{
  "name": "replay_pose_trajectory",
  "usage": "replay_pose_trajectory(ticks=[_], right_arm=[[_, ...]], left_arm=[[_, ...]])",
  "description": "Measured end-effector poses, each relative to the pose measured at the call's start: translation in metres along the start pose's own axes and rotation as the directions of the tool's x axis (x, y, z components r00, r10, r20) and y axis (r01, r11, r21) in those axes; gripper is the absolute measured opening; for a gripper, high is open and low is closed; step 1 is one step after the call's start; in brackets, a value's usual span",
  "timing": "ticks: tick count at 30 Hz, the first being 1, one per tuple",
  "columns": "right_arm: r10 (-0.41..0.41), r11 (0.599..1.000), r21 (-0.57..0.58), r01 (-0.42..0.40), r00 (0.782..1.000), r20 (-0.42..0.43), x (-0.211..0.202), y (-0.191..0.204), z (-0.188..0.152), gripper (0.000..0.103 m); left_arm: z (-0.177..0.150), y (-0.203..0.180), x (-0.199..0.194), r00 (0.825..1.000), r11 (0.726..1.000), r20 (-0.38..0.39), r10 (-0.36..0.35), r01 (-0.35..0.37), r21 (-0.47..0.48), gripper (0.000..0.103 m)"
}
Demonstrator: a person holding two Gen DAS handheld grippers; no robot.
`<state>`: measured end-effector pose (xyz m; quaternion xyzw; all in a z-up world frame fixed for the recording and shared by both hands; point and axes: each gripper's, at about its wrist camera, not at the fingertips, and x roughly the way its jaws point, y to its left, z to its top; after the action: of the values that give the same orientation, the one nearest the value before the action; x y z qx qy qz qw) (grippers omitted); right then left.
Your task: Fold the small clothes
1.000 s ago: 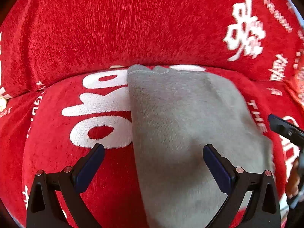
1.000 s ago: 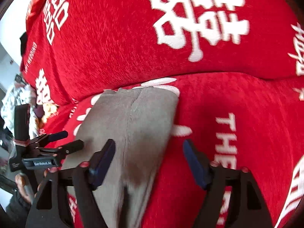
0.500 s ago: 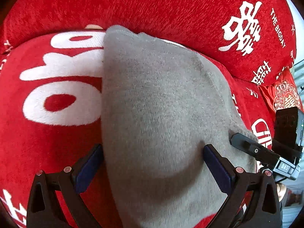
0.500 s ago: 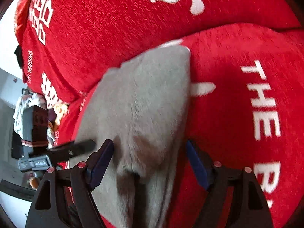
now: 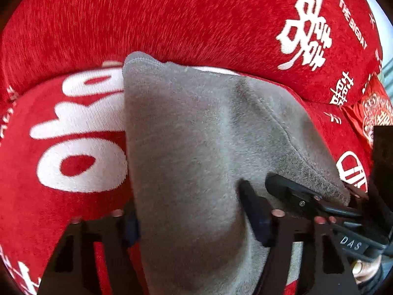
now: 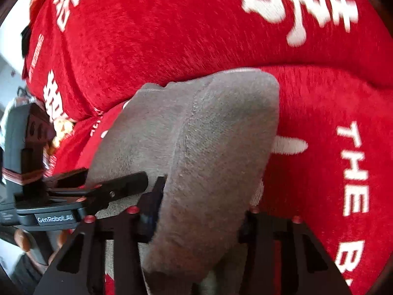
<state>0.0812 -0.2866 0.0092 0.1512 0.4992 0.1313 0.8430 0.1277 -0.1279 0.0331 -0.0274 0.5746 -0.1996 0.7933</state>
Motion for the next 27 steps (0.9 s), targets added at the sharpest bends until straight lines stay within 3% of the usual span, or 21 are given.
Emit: replay_pose_trajectory(ticks=[4, 9, 27], right_arm=[[-0.074, 0.996, -0.045, 0.076, 0.997, 0.035, -0.011, 0.02, -0.002, 0.041], [-0.087, 0.994, -0.056, 0.09, 0.995, 0.054, -0.028, 0.036, -0.007, 0.04], [-0.102, 0.988, -0.11, 0.111, 0.991, 0.083, -0.096, 0.094, -0.055, 0.04]], left_arm=[[-0.001, -0.013, -0.011, 0.998, 0.997, 0.021, 0.067, -0.067, 0.033, 0.049], [-0.011, -0.019, -0.026, 0.994, 0.993, 0.039, 0.106, -0.108, 0.05, 0.048], [-0.077, -0.026, -0.102, 0.988, 0.989, 0.101, 0.119, -0.127, 0.071, 0.048]])
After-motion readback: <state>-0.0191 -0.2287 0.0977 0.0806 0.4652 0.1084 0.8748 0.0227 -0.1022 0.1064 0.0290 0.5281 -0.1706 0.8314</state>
